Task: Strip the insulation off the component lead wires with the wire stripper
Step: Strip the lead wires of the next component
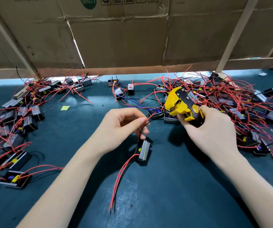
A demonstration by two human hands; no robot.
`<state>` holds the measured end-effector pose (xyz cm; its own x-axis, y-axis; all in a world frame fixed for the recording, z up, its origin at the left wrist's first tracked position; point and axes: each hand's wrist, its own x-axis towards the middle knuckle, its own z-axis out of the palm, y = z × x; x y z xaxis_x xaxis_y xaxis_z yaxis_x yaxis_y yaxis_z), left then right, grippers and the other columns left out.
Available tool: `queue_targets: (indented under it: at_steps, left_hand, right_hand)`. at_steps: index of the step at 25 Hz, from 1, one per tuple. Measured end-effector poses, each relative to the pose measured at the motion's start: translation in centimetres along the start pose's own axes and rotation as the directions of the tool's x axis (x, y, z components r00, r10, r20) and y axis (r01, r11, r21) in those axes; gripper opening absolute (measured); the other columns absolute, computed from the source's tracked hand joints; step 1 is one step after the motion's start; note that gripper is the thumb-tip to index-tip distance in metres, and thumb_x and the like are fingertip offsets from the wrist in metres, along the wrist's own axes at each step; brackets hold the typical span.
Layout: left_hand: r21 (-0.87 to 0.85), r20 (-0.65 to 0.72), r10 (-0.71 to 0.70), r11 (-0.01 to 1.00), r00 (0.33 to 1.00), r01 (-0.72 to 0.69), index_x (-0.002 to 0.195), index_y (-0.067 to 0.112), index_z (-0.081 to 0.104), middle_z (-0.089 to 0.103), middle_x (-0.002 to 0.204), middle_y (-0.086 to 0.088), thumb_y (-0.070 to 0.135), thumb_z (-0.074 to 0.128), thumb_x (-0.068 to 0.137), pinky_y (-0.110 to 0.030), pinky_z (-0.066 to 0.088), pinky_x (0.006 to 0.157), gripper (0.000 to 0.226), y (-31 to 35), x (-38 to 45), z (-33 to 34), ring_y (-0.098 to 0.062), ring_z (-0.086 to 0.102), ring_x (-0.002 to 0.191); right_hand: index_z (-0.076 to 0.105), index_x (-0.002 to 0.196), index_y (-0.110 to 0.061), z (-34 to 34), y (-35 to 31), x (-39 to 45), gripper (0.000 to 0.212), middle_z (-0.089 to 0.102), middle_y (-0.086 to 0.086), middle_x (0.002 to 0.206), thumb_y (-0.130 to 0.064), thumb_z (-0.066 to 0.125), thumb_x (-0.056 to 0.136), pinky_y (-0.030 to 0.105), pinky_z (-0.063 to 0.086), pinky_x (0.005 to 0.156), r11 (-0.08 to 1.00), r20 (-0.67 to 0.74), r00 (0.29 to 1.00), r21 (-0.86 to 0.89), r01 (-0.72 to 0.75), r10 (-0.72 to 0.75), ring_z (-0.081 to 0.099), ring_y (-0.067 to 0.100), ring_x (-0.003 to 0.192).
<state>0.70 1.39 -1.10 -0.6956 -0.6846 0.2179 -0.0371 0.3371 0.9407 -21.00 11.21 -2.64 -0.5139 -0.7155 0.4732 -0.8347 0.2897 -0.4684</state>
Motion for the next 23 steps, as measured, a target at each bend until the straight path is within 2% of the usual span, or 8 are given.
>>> queue_targets:
  at_steps: [2,7,11,14,19,23]
  left_hand:
    - [-0.012,-0.003,0.009,1.0,1.0,-0.009,0.086,-0.004,0.064,0.07,0.071,-0.01,0.007,0.056,0.096,-0.024,0.053,0.066,0.017,0.0,0.0,-0.2,-0.022,0.067,0.062]
    - [0.016,-0.069,0.017,1.0,0.997,-0.016,0.084,-0.002,0.059,0.062,0.062,-0.007,0.004,0.053,0.098,-0.016,0.047,0.06,0.016,0.0,0.0,0.5,-0.018,0.061,0.052]
    - [-0.001,-0.156,0.056,0.998,0.986,-0.057,0.08,0.011,0.062,0.051,0.053,0.003,0.015,0.058,0.093,-0.022,0.046,0.052,0.014,0.0,0.0,1.8,-0.015,0.048,0.048]
    - [0.005,-0.145,0.056,0.998,0.988,-0.055,0.079,0.013,0.064,0.049,0.052,0.004,0.019,0.059,0.093,-0.024,0.046,0.049,0.016,0.0,-0.1,2.5,-0.015,0.045,0.047]
    - [0.104,-0.114,0.023,0.995,0.993,-0.011,0.077,0.015,0.062,0.047,0.053,0.005,0.014,0.06,0.095,-0.025,0.045,0.047,0.018,0.0,-0.3,2.9,-0.013,0.044,0.045]
    - [0.159,-0.131,0.032,0.987,0.991,-0.011,0.076,0.017,0.061,0.045,0.053,0.008,0.014,0.06,0.095,-0.026,0.044,0.046,0.019,0.0,-0.2,2.9,-0.013,0.042,0.045]
  right_hand:
    - [0.056,0.073,-0.011,0.2,0.2,0.2,0.048,0.059,0.006,0.074,-0.059,0.06,0.082,0.036,0.038,0.062,1.0,0.011,1.0,-0.008,-0.025,0.025,0.054,0.033,0.076]
    - [0.053,0.072,-0.012,0.8,0.4,0.2,0.047,0.052,0.003,0.073,-0.056,0.063,0.082,0.035,0.038,0.063,0.998,-0.001,1.0,-0.063,-0.016,0.016,0.056,0.035,0.078]
    - [0.052,0.078,-0.01,1.4,0.4,0.3,0.046,0.06,0.01,0.083,-0.056,0.058,0.082,0.039,0.045,0.068,0.988,-0.008,1.0,-0.157,0.001,-0.002,0.058,0.038,0.085]
    - [0.05,0.081,-0.012,1.7,0.5,0.2,0.046,0.062,0.011,0.087,-0.059,0.055,0.08,0.04,0.043,0.07,0.97,-0.008,0.999,-0.241,0.046,-0.049,0.059,0.037,0.088]
    - [0.057,0.083,-0.01,1.8,0.5,0.2,0.049,0.064,0.012,0.086,-0.058,0.063,0.079,0.042,0.04,0.073,0.958,-0.036,0.996,-0.279,0.067,-0.081,0.061,0.037,0.085]
    - [0.051,0.074,-0.015,1.4,0.5,0.4,0.043,0.063,0.01,0.078,-0.056,0.064,0.079,0.04,0.037,0.072,0.958,-0.018,0.994,-0.272,0.097,-0.106,0.061,0.036,0.079]
